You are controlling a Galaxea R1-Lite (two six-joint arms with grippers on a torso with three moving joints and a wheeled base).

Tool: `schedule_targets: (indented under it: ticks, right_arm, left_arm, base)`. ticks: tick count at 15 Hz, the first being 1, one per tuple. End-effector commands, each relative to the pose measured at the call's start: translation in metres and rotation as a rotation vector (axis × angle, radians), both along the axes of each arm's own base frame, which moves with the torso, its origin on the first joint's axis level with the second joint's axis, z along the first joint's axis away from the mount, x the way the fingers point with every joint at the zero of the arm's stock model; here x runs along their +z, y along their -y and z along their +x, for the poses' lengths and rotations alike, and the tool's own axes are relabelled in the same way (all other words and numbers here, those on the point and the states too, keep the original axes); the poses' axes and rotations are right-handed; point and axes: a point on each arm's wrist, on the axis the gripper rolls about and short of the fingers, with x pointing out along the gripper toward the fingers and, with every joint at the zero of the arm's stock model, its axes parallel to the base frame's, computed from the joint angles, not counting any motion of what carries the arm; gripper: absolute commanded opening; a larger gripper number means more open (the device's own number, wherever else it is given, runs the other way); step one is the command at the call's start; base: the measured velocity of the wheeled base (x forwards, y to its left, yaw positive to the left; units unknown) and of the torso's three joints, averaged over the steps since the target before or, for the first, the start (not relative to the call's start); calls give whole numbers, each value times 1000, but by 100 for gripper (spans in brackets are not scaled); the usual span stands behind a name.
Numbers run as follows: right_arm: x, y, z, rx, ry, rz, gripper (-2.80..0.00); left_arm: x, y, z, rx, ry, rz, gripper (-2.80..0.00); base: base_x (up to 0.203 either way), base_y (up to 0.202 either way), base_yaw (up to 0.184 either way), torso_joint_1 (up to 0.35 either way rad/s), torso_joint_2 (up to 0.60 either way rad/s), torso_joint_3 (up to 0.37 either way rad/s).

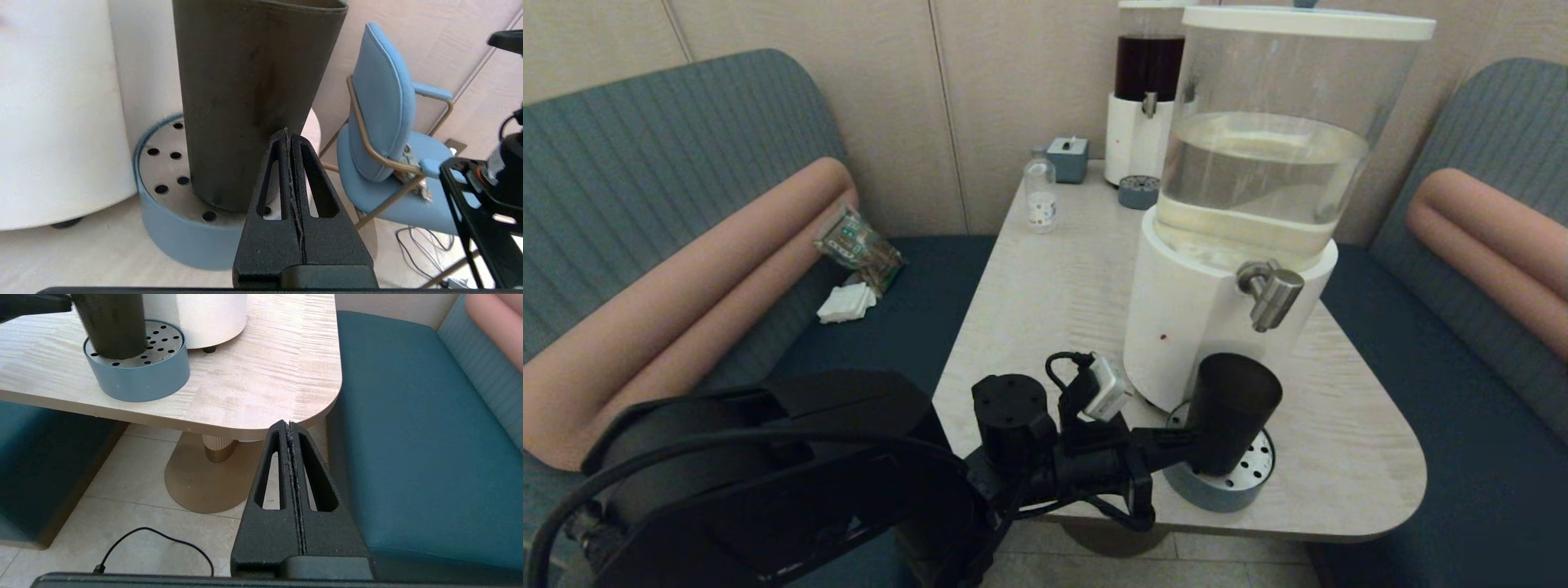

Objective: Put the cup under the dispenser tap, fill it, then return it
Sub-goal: Turn on the faucet

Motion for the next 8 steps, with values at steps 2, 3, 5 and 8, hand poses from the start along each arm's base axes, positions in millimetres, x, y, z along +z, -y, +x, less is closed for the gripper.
schedule_targets:
  ticks: [2, 3, 5, 8]
  right_arm:
    - [-1, 0, 0, 1, -3, 0, -280]
    - [-1, 0, 0, 1, -3, 0, -280]
    - [-1, 0, 0, 1, -3, 0, -280]
    - [-1, 0, 0, 1, -3, 0, -280]
  left_arm:
    - [-3, 5, 5, -5, 9, -11, -280]
    - [-2, 7, 7, -6, 17, -19, -280]
    - [-2, 10, 11, -4, 24, -28, -280]
    - [4, 6, 5, -9, 27, -27, -280]
  base:
    - [0, 0, 0, 0, 0, 0]
    - [0, 0, 0, 0, 0, 0]
    - [0, 0, 0, 0, 0, 0]
    - [0, 0, 0, 0, 0, 0]
